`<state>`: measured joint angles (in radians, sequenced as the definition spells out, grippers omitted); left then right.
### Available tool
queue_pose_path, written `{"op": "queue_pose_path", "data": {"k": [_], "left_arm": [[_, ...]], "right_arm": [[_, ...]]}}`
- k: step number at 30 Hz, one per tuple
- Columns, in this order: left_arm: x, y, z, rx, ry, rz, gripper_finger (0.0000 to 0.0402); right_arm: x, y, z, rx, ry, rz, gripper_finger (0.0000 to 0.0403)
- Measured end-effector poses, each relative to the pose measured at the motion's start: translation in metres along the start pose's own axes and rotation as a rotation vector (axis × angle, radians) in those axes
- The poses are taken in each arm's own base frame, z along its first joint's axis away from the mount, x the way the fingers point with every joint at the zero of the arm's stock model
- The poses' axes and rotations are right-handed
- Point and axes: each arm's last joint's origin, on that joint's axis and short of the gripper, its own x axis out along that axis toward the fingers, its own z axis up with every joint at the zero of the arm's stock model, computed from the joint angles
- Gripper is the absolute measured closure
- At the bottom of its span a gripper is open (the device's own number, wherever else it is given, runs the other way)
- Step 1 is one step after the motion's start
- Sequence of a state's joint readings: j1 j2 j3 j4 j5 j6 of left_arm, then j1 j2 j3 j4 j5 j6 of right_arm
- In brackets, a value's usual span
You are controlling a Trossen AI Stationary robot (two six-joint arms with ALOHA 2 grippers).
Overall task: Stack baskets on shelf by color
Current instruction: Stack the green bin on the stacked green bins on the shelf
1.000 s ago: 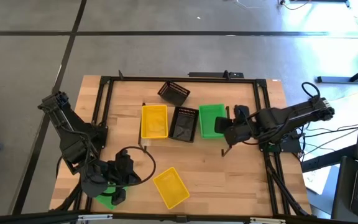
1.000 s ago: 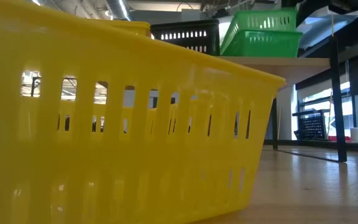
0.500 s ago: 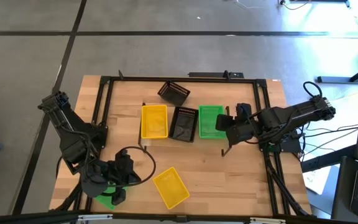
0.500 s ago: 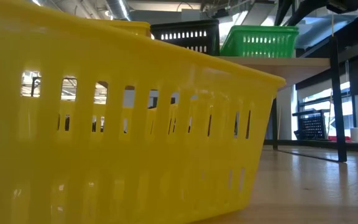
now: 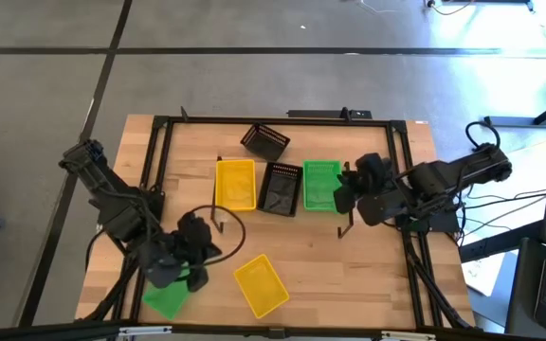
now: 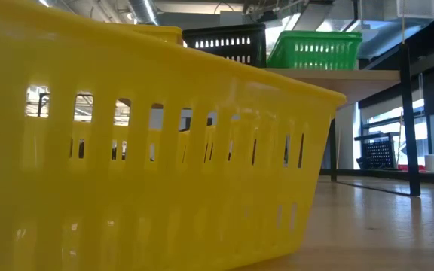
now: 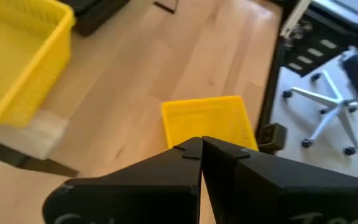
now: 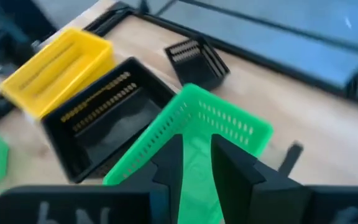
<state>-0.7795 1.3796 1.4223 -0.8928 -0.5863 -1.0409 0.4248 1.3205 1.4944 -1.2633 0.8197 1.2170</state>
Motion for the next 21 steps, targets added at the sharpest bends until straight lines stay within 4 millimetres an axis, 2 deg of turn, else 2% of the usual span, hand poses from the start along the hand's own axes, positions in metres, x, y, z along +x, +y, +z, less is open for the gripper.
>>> {"op": "queue_pose_path", "data": {"k": [3, 10, 16, 21], "left_arm": [[0.007, 0.008, 0.007, -0.041, 0.04, 0.023, 0.0401], [0.019, 0.022, 0.02, -0.321, 0.175, 0.038, 0.0378], [0.036, 0.015, 0.011, -0.389, 0.318, 0.04, 0.0338], [0.047, 0.003, -0.009, -0.512, 0.446, 0.071, 0.0328]], "right_arm": [[-0.004, 0.003, 0.006, -0.134, -0.017, 0.032, 0.0324], [-0.014, 0.011, 0.016, -0.361, -0.044, 0.116, 0.0324], [-0.025, 0.022, 0.013, -0.462, -0.019, 0.282, 0.0324], [-0.04, 0.033, 0.006, -0.49, -0.006, 0.44, 0.0324]]}}
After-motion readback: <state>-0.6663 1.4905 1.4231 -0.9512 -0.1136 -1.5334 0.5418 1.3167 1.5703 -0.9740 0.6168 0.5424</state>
